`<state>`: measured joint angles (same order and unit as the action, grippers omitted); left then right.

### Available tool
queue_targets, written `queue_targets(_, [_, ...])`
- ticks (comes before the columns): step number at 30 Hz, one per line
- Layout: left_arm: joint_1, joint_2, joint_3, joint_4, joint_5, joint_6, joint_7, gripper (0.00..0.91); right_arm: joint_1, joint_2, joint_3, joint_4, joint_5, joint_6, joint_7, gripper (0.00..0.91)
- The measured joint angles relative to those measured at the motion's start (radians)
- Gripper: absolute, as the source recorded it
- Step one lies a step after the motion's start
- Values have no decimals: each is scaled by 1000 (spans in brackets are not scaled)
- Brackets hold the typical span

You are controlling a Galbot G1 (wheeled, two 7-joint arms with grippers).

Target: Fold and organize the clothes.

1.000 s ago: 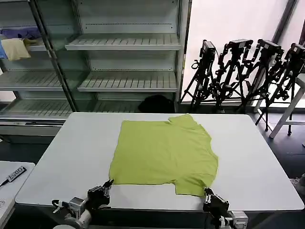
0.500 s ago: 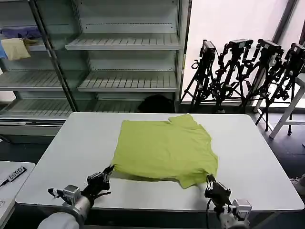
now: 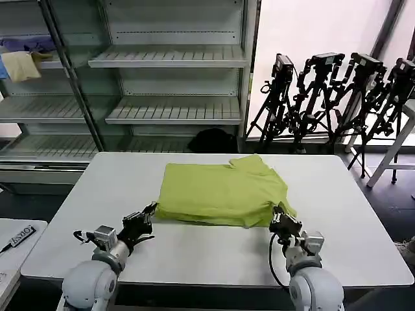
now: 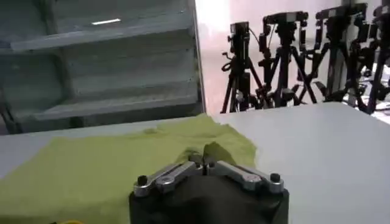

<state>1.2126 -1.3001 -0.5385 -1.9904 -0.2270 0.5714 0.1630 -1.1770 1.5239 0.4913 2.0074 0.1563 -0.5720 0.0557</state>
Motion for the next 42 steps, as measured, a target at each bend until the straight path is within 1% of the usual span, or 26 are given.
queue_targets(7, [-37, -7, 10, 51, 28, 2, 4, 0, 56, 4, 0, -72, -26, -2, -6, 0])
queue_targets(25, [-83, -17, 36, 119, 87, 4, 15, 0, 117, 1, 16, -154, -56, -2, -13, 0])
queue_targets(26, [-85, -18, 38, 121, 89, 4, 16, 0, 119, 1, 16, -158, -59, -1, -15, 60])
queue_targets(29, [-93, -20, 42, 131, 99, 4, 20, 0, 125, 0, 16, -167, -68, 0, -19, 111])
queue_targets(30, [-95, -21, 43, 134, 102, 4, 21, 0, 127, 0, 16, -171, -71, 1, -19, 141])
queue_targets(31, [-97, -21, 44, 136, 105, 4, 22, 0, 130, -1, 16, -174, -74, 1, -20, 202])
queue_targets(32, [-100, -21, 45, 139, 107, 4, 23, 10, 134, -1, 16, -177, -76, 1, -19, 232])
queue_targets(33, [-102, -21, 46, 140, 108, 4, 25, 20, 137, -2, 16, -180, -77, 1, -18, 423])
queue_targets(34, [-104, -21, 47, 143, 110, 4, 25, 363, 141, -1, 16, -182, -80, 1, -16, 907])
queue_targets(35, [-106, -23, 49, 146, 112, 4, 24, 907, 144, -1, 16, -183, -82, 0, -14, 907])
queue_targets(42, [-116, -28, 62, 155, 134, 2, 15, 907, 161, -2, 15, -192, -94, -1, -7, 907])
